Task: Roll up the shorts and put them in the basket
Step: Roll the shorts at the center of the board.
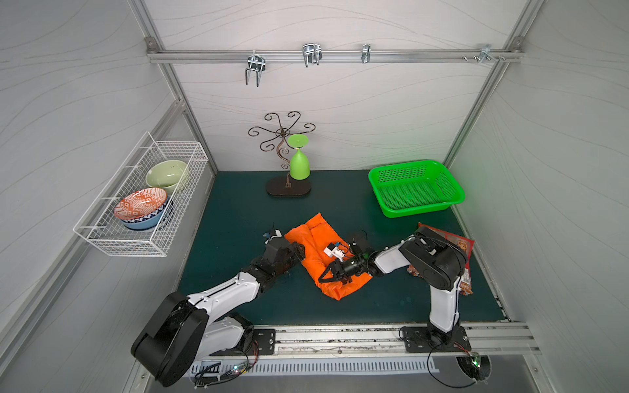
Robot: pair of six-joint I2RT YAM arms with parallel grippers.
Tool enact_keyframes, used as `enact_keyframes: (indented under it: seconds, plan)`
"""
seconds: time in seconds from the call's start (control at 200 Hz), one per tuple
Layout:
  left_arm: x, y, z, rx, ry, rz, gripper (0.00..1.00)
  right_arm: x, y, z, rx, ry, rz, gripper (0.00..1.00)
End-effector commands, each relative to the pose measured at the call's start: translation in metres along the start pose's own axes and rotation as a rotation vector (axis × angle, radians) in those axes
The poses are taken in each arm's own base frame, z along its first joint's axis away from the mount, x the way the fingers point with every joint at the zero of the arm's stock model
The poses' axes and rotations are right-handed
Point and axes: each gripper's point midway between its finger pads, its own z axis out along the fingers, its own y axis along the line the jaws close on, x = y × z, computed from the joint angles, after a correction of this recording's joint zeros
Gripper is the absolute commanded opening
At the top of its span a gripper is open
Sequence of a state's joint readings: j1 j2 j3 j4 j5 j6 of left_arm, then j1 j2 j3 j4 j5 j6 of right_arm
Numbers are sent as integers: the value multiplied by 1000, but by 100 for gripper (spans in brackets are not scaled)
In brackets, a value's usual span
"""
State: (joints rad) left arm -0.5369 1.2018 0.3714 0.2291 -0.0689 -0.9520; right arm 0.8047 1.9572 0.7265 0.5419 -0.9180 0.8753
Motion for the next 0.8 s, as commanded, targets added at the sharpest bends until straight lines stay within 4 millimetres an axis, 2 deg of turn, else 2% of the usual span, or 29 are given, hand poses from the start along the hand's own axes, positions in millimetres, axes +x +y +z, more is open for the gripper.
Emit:
enact_keyframes:
  seconds: [0.0,0.175,0.26,0.355,0.425,0.485,0.62,0.725,0.795]
  plan:
    - [-22,-25,6,74,-130,32,70,2,-21,1,69,-13,74,36]
    - [-14,-10,24,-8,-106,66,69,0,-19,-1,65,-14,69,37]
    - [-11,-1,30,-47,-100,72,63,1,-20,-1,63,-11,75,38]
    - [-7,3,35,-76,-73,75,39,2,-21,-3,66,-7,74,39]
    - [-7,-1,35,-99,-46,94,16,4,-23,-6,100,1,59,41]
    - [-9,-4,33,-130,-26,120,0,8,-24,-12,164,5,28,47]
    - [-17,-13,24,-164,-11,144,0,11,-16,-35,297,-10,-64,62]
    - [-16,-11,19,-217,31,136,0,13,-9,-56,393,-26,-120,67]
    - [-12,-8,16,-258,70,133,0,15,-10,-75,525,-36,-153,68]
